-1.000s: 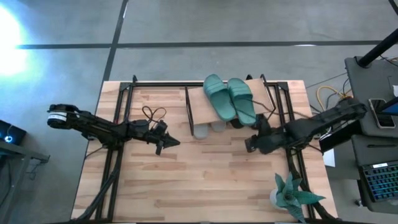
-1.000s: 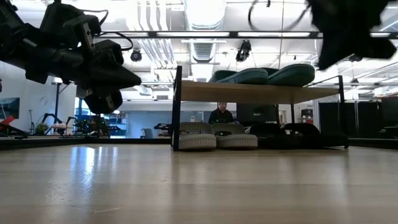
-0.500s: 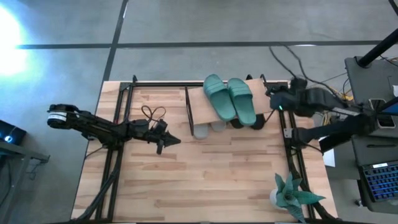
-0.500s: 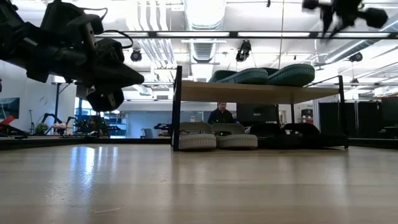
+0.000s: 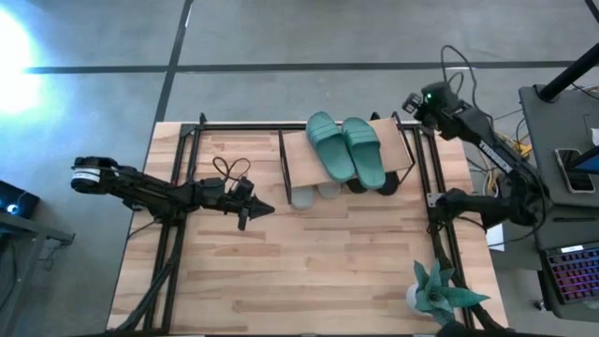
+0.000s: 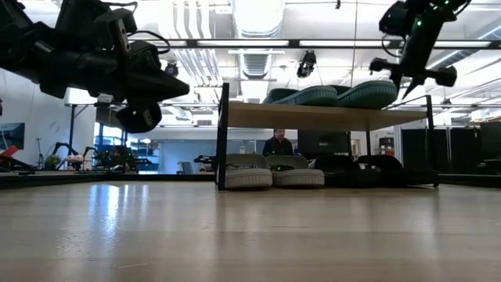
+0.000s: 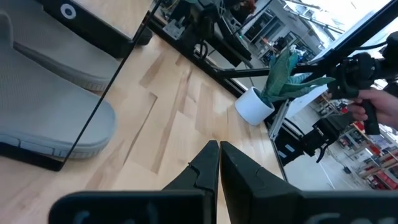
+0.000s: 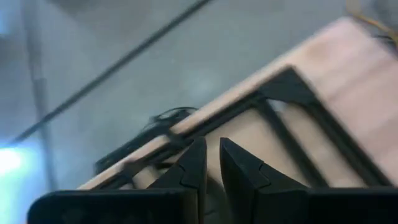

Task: Pick and place slides into the shelf
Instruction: Adjust the slides under the shelf

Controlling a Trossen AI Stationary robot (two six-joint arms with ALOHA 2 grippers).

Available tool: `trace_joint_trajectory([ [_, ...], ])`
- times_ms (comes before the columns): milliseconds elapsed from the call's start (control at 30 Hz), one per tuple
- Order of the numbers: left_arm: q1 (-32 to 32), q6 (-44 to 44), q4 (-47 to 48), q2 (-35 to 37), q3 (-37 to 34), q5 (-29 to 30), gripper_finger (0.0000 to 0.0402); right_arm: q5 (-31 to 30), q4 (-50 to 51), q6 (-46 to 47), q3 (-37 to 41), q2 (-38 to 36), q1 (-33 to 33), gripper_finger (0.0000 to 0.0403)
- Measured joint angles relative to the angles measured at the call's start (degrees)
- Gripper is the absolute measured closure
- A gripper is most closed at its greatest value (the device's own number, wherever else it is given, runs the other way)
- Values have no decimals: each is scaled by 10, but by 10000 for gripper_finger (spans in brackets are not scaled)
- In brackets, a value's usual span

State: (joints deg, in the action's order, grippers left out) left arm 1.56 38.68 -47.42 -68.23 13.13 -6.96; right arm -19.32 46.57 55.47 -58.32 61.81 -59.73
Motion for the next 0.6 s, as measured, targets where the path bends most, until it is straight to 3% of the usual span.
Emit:
trace_joint_trajectory([
  [167, 0, 3, 3, 0, 0, 3, 402, -30, 65, 39, -35, 50, 23, 365],
  [267, 0, 15, 4, 0, -1, 3, 402, -13, 69, 88, -58, 75, 30, 365],
  [467, 0, 15, 0, 0, -1, 5, 402, -49, 67, 171, -105, 134, 42, 364],
  [600, 0, 15, 0, 0, -1, 11, 402, -6, 5, 170, -136, 185, 40, 364],
])
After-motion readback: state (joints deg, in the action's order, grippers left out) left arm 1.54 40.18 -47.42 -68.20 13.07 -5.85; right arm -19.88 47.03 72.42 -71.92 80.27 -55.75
